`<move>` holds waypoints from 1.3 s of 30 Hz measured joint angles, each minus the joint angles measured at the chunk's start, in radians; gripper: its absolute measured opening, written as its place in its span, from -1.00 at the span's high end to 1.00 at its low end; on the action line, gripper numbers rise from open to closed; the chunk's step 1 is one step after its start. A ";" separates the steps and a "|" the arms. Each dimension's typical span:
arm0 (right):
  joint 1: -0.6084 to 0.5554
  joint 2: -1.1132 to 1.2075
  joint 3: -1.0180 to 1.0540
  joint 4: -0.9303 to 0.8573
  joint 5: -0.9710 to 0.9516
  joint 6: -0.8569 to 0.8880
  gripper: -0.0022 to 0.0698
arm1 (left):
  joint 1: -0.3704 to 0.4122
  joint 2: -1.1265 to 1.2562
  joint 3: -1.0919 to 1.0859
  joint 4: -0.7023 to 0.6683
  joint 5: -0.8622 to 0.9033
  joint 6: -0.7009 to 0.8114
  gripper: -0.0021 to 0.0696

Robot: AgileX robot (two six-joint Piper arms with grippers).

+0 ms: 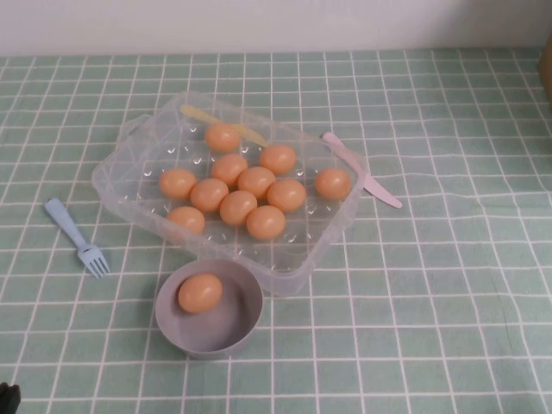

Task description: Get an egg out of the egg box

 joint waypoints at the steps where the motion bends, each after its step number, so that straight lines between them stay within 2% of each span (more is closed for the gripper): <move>1: 0.000 0.000 0.000 0.000 0.000 0.000 0.99 | 0.000 0.000 0.000 0.000 0.000 0.000 0.95; 12: 0.000 0.000 0.000 0.045 -0.090 0.000 0.99 | 0.000 0.000 0.000 0.000 0.000 0.000 0.95; 20: 0.000 0.000 0.000 0.298 -0.152 0.000 0.99 | 0.000 0.000 0.000 0.000 0.000 0.000 0.95; 29: 0.000 0.000 0.000 0.385 -0.174 0.000 0.99 | 0.000 0.000 0.000 0.000 0.000 0.000 0.95; 34: 0.000 0.000 0.000 0.540 -0.213 0.000 0.99 | 0.000 0.000 0.000 0.000 0.000 0.000 0.95; 39: 0.000 0.011 -0.022 0.643 -0.116 0.002 0.99 | 0.000 0.000 0.000 0.000 0.000 0.000 0.95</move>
